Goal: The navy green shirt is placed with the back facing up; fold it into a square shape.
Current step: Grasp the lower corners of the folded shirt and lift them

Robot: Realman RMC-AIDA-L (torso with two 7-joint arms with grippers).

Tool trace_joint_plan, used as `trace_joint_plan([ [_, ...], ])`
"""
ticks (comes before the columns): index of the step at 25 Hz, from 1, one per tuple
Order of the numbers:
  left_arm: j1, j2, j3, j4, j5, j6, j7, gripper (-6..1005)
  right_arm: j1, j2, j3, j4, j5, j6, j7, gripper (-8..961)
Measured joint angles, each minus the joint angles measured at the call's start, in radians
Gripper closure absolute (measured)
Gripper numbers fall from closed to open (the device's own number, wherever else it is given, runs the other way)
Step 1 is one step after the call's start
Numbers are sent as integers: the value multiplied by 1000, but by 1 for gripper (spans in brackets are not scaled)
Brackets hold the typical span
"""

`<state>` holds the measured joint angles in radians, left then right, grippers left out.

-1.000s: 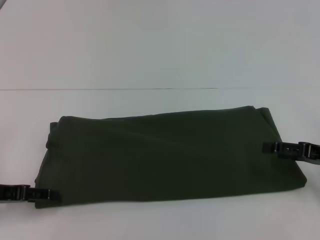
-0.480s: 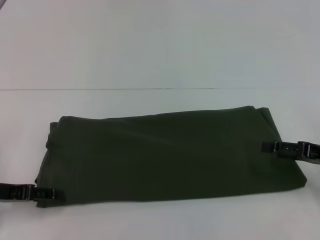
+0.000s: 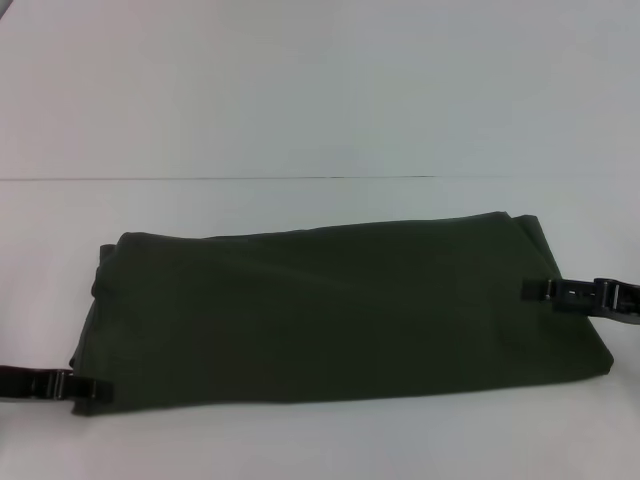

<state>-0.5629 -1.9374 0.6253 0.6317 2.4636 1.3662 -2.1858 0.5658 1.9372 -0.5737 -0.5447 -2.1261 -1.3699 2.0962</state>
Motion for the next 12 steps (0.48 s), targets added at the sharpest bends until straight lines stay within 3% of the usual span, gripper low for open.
trace_joint_plan([
  [6,-3,4,5,2,2,-1,0,775,0,-1,0,-1,0,0,1,34],
  [12,-10,8,5,2,6,4,7,883,1,-13,-13,-23,-8,-8,55,35],
])
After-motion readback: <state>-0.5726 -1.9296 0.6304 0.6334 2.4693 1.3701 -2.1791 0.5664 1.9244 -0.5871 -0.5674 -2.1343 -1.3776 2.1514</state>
